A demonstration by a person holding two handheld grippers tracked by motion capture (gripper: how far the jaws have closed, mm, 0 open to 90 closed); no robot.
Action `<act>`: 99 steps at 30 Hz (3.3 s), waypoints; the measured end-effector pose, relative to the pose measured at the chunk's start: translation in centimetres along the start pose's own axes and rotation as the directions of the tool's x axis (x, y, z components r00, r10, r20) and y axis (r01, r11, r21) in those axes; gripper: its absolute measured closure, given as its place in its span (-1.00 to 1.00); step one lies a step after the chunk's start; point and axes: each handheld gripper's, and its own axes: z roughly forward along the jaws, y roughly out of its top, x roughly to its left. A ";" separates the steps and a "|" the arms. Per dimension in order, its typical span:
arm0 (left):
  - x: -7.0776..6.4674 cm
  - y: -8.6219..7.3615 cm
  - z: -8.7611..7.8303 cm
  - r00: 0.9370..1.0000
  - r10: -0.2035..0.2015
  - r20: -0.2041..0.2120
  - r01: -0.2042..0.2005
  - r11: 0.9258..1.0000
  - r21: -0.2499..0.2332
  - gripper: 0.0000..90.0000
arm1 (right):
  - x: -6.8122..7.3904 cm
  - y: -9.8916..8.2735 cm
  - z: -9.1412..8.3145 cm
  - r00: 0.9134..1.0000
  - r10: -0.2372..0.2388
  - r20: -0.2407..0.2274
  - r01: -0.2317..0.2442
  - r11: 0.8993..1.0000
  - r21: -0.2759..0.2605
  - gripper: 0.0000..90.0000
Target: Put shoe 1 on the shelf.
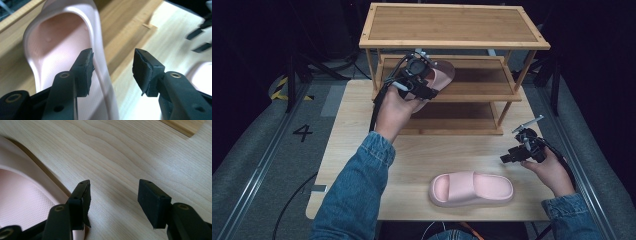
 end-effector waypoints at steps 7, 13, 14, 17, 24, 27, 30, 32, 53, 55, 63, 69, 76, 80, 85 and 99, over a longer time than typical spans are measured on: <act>0.7 -2.1 -2.2 0.998 0.034 -0.050 -0.028 0.992 0.127 0.52 | 0.0 0.1 0.2 1.000 -0.001 -0.005 0.001 1.000 0.004 -0.02; 2.9 -4.6 -3.8 0.991 -0.045 -0.128 0.062 0.989 0.135 0.76 | -0.1 0.2 0.4 1.000 0.007 -0.008 -0.007 1.000 0.010 -0.01; 3.3 -5.1 -4.0 0.990 -0.055 -0.133 0.074 0.987 0.145 0.76 | 0.0 0.2 0.4 1.000 0.008 -0.010 -0.007 1.000 0.011 -0.01; 4.1 -5.9 -4.1 0.984 -0.081 -0.160 0.106 0.982 0.154 0.77 | 0.0 0.2 0.5 1.000 0.010 -0.010 -0.010 1.000 0.012 -0.01; 5.1 -7.4 -2.7 0.981 -0.131 -0.143 0.157 0.970 0.187 0.79 | -0.1 0.1 0.6 1.000 0.018 -0.017 -0.017 1.000 0.015 -0.01; 4.9 -7.4 -2.5 0.985 -0.126 -0.115 0.145 0.974 0.174 0.80 | -0.1 0.1 0.6 1.000 0.018 -0.016 -0.017 1.000 0.016 -0.02; 4.6 -7.3 -2.3 0.987 -0.123 -0.102 0.139 0.976 0.168 0.80 | 0.0 0.2 0.7 1.000 0.018 -0.014 -0.018 1.000 0.021 -0.02; 4.0 -6.9 -2.1 0.991 -0.099 -0.087 0.113 0.979 0.172 0.80 | 0.0 0.2 0.8 1.000 0.015 -0.015 -0.015 1.000 0.022 -0.02; -1.7 -3.5 0.3 0.997 0.023 0.073 -0.035 0.987 0.158 0.76 | 0.1 0.2 0.5 1.000 0.004 -0.012 -0.004 1.000 0.011 -0.01; -2.5 -3.4 0.0 0.995 0.038 0.093 -0.052 0.987 0.150 0.76 | 0.1 0.2 0.5 1.000 0.005 -0.012 -0.005 1.000 0.010 -0.01; -3.7 -2.1 1.4 0.990 0.073 0.124 -0.094 0.981 0.168 0.76 | 0.5 0.1 0.4 1.000 -0.003 -0.011 0.004 1.000 0.011 -0.01; -2.9 -0.9 2.8 0.988 0.057 0.142 -0.079 0.984 0.159 0.74 | 0.2 -0.3 0.3 1.000 0.009 -0.010 -0.009 1.000 0.011 -0.01; -1.6 0.1 3.9 0.992 0.032 0.126 -0.051 0.987 0.153 0.62 | 0.3 -0.7 -0.1 1.000 0.017 -0.007 -0.016 1.000 0.007 -0.01; -0.8 0.3 4.3 0.994 0.028 0.109 -0.044 0.988 0.148 0.54 | 0.1 -0.9 -0.2 1.000 0.019 -0.006 -0.019 1.000 0.002 -0.01; -0.2 0.3 4.4 0.989 0.005 0.149 -0.026 0.990 0.141 0.55 | 0.1 -0.9 -0.3 1.000 0.022 -0.005 -0.022 1.000 0.001 0.00; -1.3 -2.1 1.1 0.994 -0.011 0.113 -0.007 0.988 0.156 0.09 | 0.2 -0.9 -0.6 1.000 0.020 -0.005 -0.020 1.000 0.001 0.03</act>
